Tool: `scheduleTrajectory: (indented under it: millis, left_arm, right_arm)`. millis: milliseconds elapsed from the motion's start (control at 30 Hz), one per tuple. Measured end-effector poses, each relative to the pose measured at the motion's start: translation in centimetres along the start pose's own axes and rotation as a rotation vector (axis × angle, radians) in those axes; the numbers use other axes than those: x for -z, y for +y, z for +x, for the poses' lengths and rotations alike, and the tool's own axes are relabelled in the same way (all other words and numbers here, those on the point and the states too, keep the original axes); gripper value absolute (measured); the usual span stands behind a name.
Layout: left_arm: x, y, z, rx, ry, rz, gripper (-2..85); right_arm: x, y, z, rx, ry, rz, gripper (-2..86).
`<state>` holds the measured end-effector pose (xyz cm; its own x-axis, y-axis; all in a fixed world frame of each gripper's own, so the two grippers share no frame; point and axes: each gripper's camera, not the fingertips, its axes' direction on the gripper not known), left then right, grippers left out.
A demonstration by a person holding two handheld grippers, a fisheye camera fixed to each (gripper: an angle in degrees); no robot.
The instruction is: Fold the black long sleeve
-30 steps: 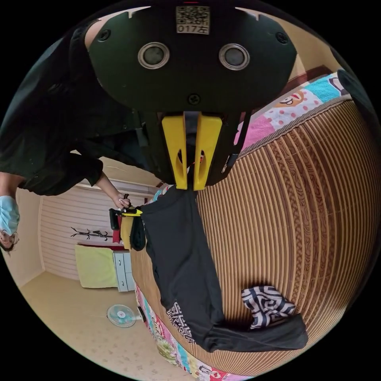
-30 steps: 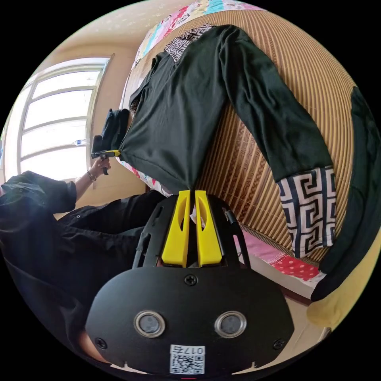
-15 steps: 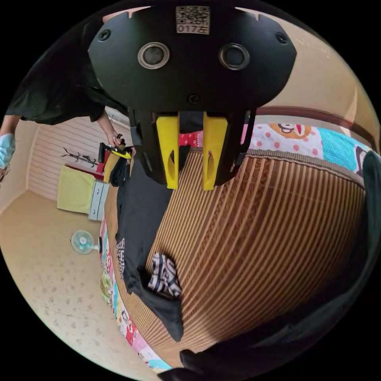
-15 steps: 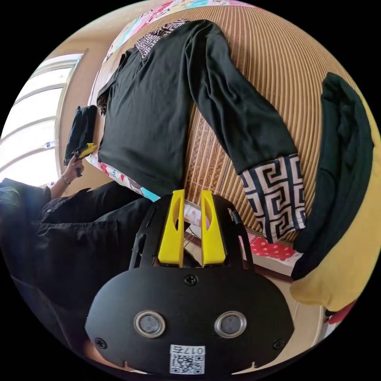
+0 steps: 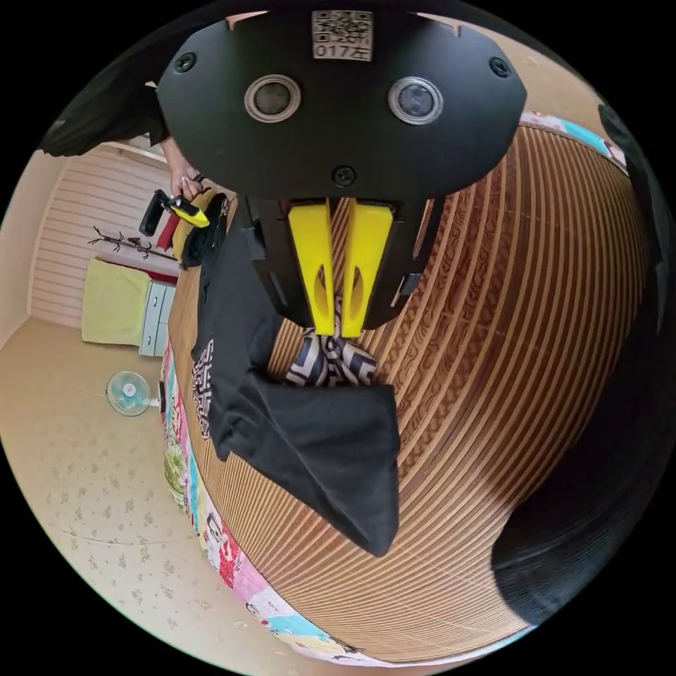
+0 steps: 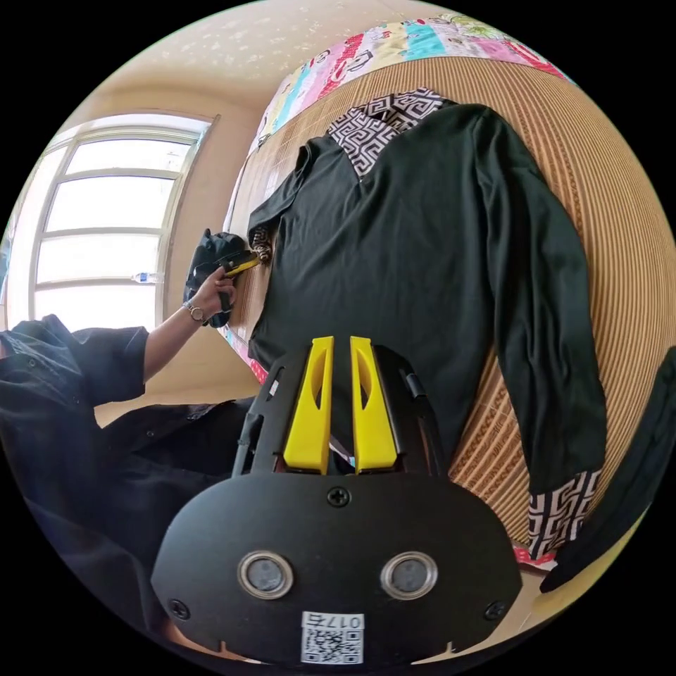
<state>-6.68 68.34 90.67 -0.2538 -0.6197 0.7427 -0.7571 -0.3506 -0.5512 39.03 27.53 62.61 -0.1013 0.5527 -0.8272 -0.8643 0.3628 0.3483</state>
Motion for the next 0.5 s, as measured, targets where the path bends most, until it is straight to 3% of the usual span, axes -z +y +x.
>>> scheduleTrajectory:
  millis: [133,200,300,400,500]
  left_arm:
    - [9.7,0.4,7.4,-0.257,-0.156,0.055,-0.6]
    - [16.6,1.9,11.4,-0.375,-0.410,0.126,-0.6]
    - [22.5,4.3,14.1,-0.477,-0.652,0.212,-0.7]
    - [24.8,6.3,13.8,-0.476,-0.757,0.246,-0.6]
    - [25.6,7.4,11.1,-0.388,-0.701,0.227,-0.5]
  right_arm:
    - [-1.0,-0.3,0.3,0.002,-0.044,0.017,2.6]
    - [-1.4,-0.4,0.4,0.025,-0.129,0.033,2.8]
    - [-3.1,-1.1,0.9,0.133,-0.388,0.018,3.3]
    - [-5.7,-2.9,0.0,0.220,-0.434,-0.028,4.6]
    - [-9.0,-5.9,-3.6,0.337,-0.312,-0.100,6.4]
